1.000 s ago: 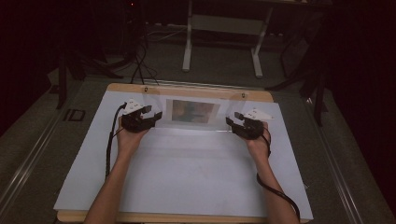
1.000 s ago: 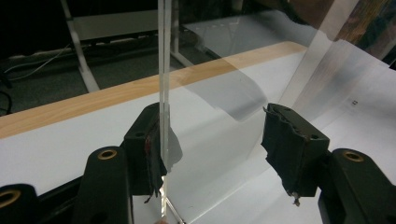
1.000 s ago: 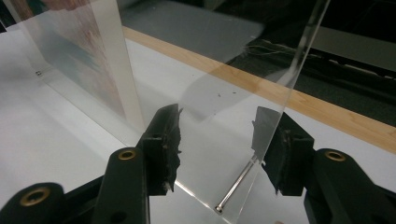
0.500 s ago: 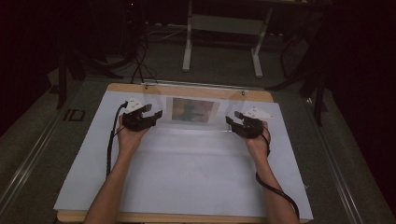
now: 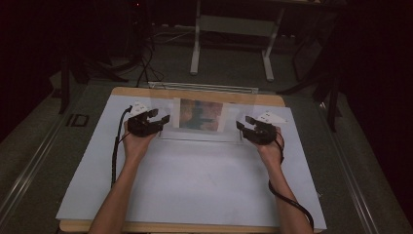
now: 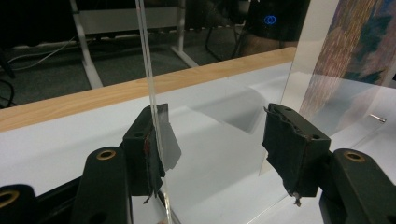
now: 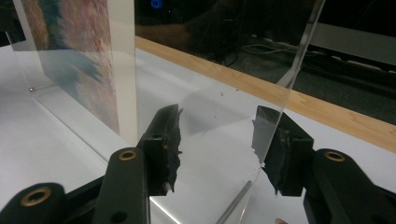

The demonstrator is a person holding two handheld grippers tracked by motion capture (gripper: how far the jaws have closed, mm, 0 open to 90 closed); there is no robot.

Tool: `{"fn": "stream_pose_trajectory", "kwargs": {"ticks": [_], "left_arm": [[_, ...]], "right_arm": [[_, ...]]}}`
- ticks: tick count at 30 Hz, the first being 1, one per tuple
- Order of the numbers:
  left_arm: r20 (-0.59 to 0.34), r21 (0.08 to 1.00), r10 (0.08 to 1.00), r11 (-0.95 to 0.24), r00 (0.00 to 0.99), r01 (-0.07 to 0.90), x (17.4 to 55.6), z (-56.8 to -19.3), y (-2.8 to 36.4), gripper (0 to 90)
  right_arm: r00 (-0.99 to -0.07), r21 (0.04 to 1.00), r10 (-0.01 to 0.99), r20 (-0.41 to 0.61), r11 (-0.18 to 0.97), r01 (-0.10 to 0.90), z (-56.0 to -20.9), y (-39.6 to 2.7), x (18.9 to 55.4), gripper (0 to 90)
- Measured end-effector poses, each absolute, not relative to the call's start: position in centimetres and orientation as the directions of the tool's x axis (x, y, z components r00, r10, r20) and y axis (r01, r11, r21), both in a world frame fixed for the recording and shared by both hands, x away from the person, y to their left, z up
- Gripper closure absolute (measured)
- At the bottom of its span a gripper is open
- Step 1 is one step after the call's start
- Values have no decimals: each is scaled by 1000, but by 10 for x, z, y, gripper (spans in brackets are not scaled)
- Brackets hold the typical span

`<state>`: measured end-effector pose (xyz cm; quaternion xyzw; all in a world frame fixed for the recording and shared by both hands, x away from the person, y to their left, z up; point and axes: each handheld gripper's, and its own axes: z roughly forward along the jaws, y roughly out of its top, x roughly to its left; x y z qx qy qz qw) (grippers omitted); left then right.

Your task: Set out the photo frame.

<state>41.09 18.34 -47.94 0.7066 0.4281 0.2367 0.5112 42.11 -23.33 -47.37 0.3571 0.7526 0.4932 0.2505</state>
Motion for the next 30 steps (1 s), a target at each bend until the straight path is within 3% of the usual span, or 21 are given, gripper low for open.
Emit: {"fn": "stream_pose_trajectory", "kwargs": {"ticks": [30], "left_arm": [[-136, 895, 852, -114, 506, 432, 382, -462, 173, 420]], "right_arm": [[-632, 918, 774, 41, 221, 330, -468, -247, 399, 506]]}}
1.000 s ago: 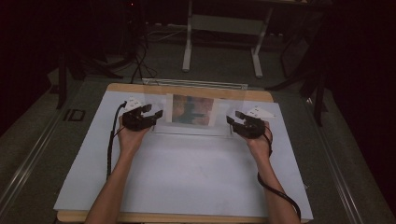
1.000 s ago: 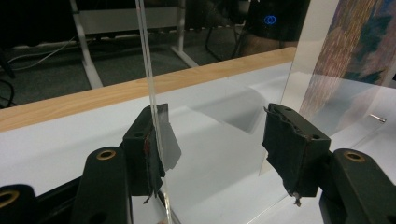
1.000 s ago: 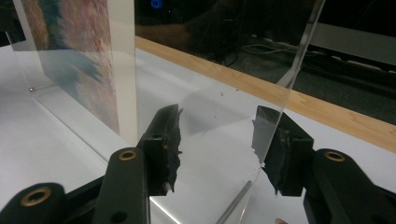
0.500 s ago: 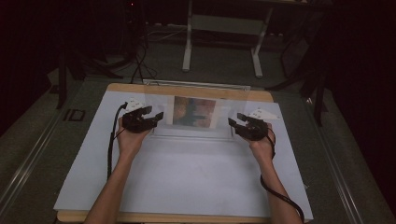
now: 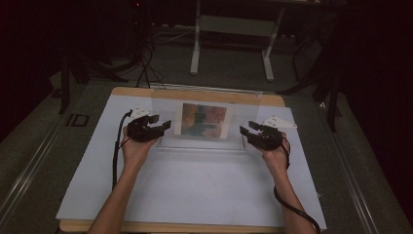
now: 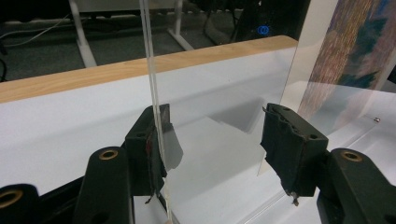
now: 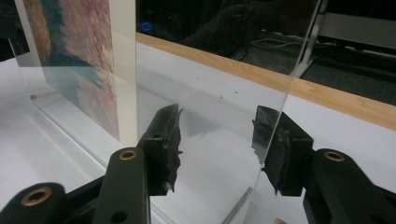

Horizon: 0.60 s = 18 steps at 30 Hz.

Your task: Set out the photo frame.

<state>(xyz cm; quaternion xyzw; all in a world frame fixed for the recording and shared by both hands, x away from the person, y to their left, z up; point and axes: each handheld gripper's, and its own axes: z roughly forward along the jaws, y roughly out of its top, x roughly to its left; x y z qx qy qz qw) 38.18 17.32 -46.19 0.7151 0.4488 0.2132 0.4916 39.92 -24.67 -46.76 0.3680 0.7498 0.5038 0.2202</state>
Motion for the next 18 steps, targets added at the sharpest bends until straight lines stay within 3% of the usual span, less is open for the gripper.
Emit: {"fn": "stream_pose_trajectory", "kwargs": {"ticks": [18], "left_arm": [[-151, 886, 854, -107, 499, 451, 367, -460, 168, 420]], "right_arm": [[-627, 913, 777, 60, 211, 348, -466, -251, 384, 501]]}}
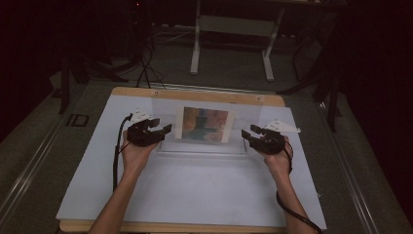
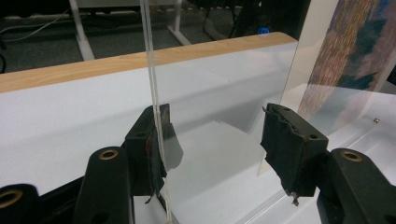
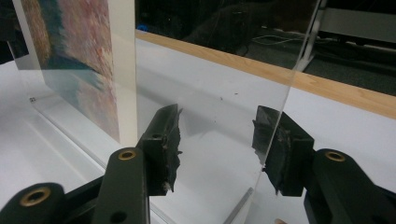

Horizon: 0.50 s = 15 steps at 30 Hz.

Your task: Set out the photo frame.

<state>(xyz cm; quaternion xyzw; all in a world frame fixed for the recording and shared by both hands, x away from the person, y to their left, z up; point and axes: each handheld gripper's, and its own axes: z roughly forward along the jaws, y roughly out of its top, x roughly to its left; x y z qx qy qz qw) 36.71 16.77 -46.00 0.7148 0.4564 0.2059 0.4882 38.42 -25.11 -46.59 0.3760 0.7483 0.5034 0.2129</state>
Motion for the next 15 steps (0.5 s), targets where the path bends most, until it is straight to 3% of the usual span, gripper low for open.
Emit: {"fn": "stream_pose_trajectory", "kwargs": {"ticks": [15], "left_arm": [[-166, 880, 856, -96, 490, 466, 360, -463, 165, 420]], "right_arm": [[-622, 913, 779, 75, 198, 358, -469, -254, 378, 496]]}}
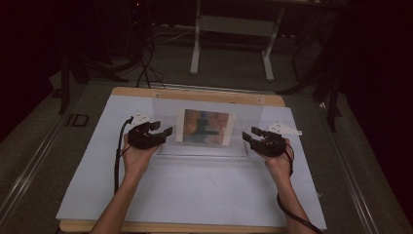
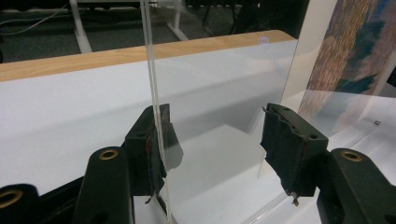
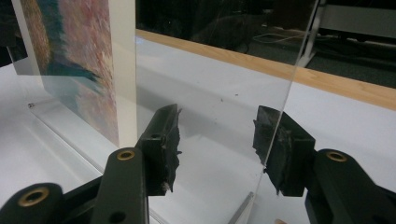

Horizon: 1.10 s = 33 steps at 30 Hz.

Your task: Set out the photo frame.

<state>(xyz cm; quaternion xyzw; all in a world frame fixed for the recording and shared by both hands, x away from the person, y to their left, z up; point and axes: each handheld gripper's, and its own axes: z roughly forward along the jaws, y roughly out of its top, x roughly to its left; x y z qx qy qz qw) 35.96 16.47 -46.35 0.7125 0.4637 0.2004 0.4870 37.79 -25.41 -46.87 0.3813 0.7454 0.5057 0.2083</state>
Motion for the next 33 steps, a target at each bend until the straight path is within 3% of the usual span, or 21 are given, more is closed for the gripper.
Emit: {"fn": "stream_pose_trajectory", "kwargs": {"ticks": [33], "left_arm": [[-157, 882, 857, -102, 490, 461, 345, -471, 169, 420]], "right_arm": [[-642, 910, 764, 70, 215, 355, -477, -251, 371, 496]]}}
